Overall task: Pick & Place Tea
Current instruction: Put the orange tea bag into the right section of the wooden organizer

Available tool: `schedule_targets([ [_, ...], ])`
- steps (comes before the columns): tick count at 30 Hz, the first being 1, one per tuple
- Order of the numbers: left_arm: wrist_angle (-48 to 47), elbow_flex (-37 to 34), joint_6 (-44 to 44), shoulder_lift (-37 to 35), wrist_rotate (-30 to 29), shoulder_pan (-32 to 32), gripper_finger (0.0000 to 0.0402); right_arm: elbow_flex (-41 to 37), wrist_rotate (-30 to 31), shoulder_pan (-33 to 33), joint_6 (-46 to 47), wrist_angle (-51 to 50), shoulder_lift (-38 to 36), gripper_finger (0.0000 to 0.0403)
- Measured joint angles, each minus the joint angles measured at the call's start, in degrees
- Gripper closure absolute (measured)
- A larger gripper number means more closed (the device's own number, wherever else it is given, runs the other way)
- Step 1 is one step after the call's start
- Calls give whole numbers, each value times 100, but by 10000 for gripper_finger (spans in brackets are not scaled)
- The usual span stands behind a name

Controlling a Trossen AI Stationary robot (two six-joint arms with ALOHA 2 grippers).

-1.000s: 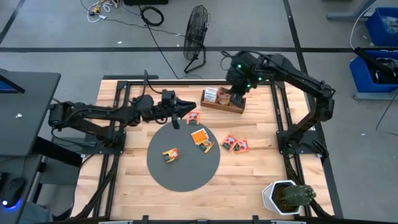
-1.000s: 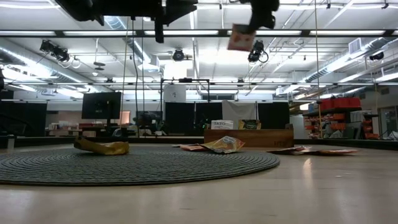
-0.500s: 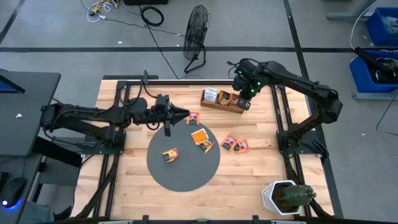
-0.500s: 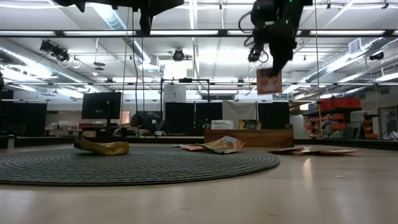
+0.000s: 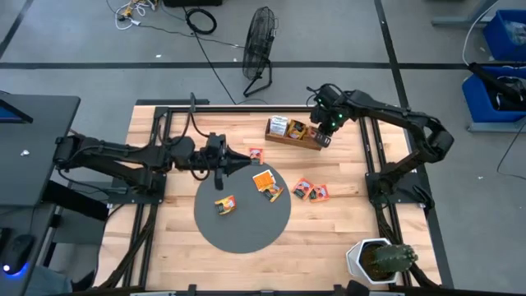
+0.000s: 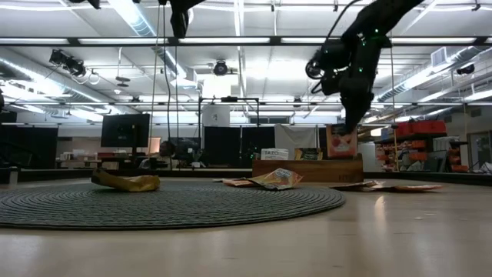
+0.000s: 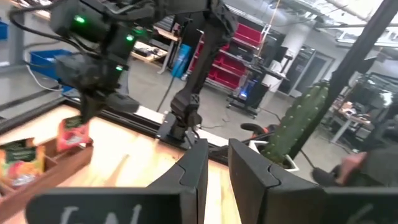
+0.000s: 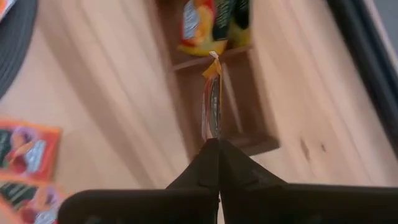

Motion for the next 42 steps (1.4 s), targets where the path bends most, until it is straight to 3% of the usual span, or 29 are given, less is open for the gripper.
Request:
schedule_targets([
  [10,2,0,-220,4,-115,-113,335,-212,47,-366,-384,692,53,403],
  [31,13,-2,-679,4,-116,-110,335,-424,234,-374,-835,1339,693,402],
  [36,11,-2,-725,4,-116,-110,335,-424,278,-374,-720,1381,715,382],
  [42,9,-2,-723,4,-116,-109,335,-424,532,-374,-654,1381,715,331],
])
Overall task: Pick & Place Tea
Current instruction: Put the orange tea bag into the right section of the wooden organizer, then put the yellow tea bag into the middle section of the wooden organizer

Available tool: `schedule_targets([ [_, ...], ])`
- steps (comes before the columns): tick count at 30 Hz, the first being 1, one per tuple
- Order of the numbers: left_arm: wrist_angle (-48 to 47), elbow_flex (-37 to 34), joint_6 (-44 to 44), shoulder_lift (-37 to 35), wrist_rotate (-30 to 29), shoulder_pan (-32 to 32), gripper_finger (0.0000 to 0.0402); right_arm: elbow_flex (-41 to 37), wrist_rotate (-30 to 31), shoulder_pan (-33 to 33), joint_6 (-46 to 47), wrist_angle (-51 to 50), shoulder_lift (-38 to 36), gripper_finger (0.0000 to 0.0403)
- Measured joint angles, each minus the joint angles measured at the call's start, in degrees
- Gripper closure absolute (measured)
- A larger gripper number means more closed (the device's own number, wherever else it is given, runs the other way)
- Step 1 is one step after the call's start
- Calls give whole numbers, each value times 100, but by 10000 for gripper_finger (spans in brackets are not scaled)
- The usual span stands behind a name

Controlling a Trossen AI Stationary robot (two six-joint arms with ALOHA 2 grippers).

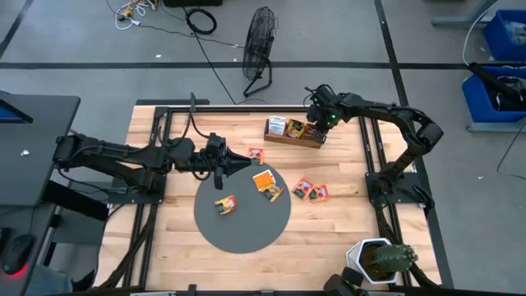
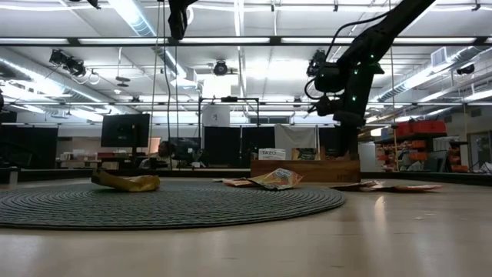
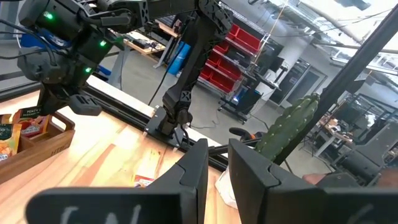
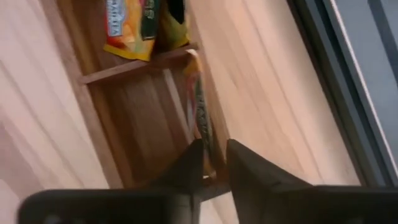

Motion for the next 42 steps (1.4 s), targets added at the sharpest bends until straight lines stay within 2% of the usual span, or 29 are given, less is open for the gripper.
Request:
schedule_targets([
  [10,-82,0,5,0,2,1,335,102,165,0,240,28,-31,262],
  [22,-649,-4,-123,2,7,1,335,733,436,2,459,-225,-74,257],
  [25,-1078,-4,-286,2,79,1,335,923,363,6,577,-381,-169,257],
  [27,-1464,-4,-367,2,240,1,335,1054,36,60,698,-475,-267,256],
  [32,-2813,-4,-801,2,626,-2,334,1180,-1477,348,1048,-562,-587,256],
  [34,-3465,-4,-991,3,678,-2,330,1180,-1910,530,1209,-570,-699,256],
  [38,-4635,-4,-1448,40,717,1,302,1180,-1944,1068,1469,-562,-839,257],
  [42,-5802,-3,-2716,125,713,45,257,1180,-1842,1721,1826,-267,-876,264],
])
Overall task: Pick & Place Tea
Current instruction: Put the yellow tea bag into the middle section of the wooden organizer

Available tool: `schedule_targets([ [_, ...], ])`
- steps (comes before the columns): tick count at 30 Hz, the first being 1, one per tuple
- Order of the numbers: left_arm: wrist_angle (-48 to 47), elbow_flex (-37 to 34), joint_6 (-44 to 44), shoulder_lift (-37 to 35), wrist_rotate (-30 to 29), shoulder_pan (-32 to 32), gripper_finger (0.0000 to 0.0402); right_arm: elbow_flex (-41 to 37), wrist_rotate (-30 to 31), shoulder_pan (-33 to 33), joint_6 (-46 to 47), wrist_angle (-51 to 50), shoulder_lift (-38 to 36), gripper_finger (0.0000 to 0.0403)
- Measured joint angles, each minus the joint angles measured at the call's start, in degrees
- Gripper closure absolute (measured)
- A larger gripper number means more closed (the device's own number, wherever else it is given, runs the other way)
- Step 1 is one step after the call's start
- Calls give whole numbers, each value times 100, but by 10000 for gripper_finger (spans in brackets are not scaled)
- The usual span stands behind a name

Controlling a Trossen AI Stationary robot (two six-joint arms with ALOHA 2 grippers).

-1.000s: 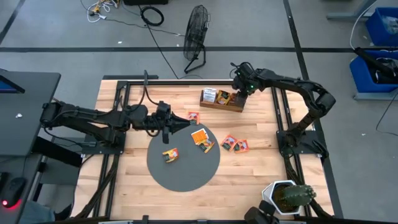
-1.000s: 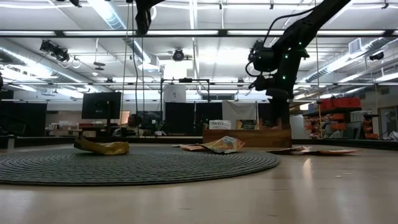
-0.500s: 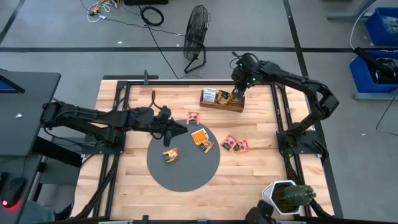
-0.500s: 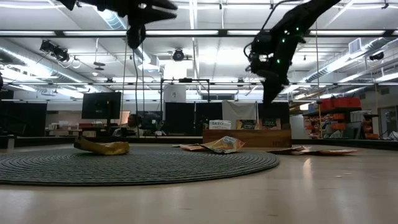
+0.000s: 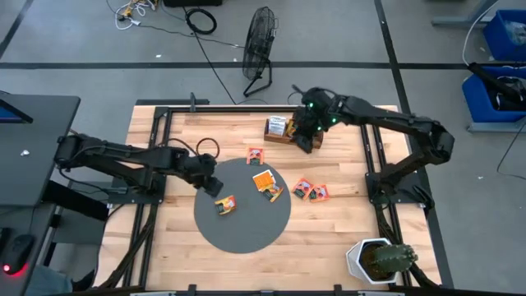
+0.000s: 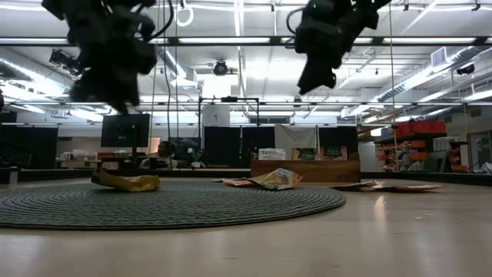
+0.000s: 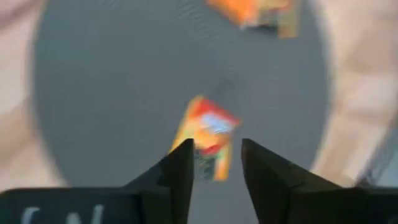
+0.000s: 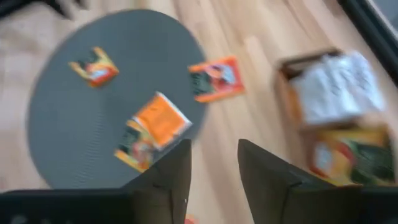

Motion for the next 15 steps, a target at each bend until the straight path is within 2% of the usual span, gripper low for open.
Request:
schedule_targets([
  [3,-625,-4,-843,127,46,-1,223,0,172,463,292,376,-2,271],
  [7,-557,-1,-1953,333,533,-15,184,-103,418,941,592,910,-7,281],
  [10,-217,1,-2341,483,805,-145,162,-169,453,1151,832,1082,-4,287],
  [15,-52,3,-2944,815,828,-533,143,-229,609,1403,899,1119,-4,291],
])
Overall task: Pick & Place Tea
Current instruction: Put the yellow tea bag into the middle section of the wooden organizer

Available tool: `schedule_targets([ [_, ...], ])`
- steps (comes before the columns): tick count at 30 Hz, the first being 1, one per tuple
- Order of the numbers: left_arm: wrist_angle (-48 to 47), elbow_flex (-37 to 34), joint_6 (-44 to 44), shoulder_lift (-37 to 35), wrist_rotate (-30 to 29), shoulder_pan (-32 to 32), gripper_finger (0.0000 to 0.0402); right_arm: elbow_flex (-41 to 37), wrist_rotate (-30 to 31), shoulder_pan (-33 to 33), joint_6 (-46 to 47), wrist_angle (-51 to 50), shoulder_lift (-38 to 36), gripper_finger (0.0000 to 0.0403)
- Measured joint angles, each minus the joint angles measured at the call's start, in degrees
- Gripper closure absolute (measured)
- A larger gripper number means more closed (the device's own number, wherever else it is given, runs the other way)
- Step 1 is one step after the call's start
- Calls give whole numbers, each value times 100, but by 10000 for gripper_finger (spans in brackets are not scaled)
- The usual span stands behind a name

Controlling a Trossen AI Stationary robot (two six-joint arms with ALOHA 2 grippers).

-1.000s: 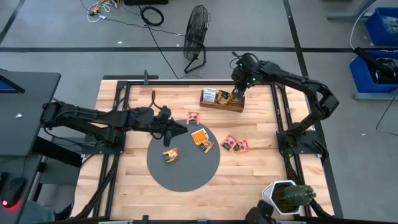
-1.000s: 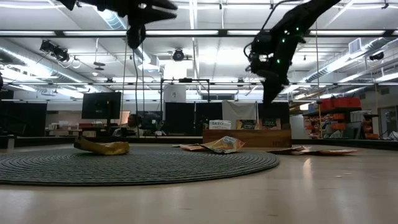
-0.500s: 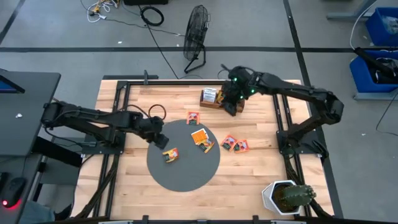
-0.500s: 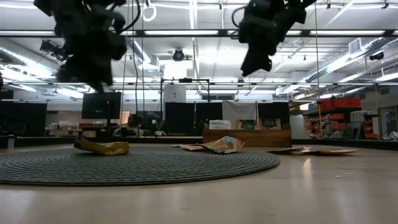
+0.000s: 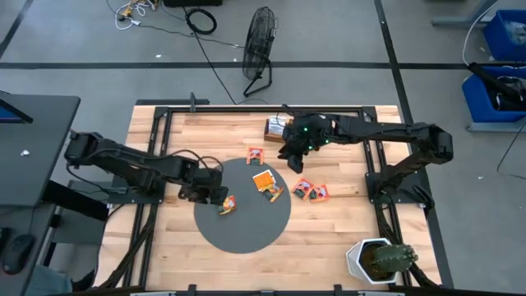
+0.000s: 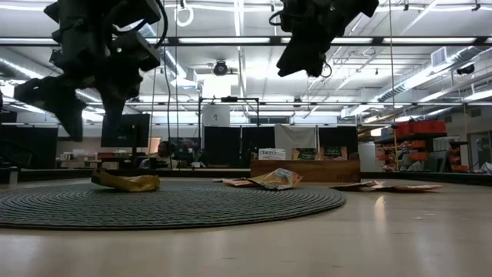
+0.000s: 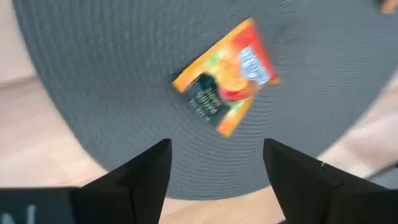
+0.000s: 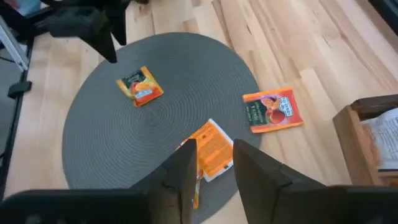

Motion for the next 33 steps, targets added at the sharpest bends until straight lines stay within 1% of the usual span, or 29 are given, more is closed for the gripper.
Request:
schedule_targets([
  [7,198,-2,-1189,616,-352,-657,140,0,437,205,-88,-22,0,291],
  [14,1031,-2,-2165,1017,-642,-840,140,0,447,220,-268,4,0,292],
  [17,1309,1,-2424,1129,-785,-838,140,0,446,220,-377,8,0,292],
  [24,1299,-2,-2925,1276,-887,-836,140,0,433,231,-523,66,0,292],
  [33,1209,3,-3115,1531,-912,-836,141,0,381,235,-552,140,2,292],
])
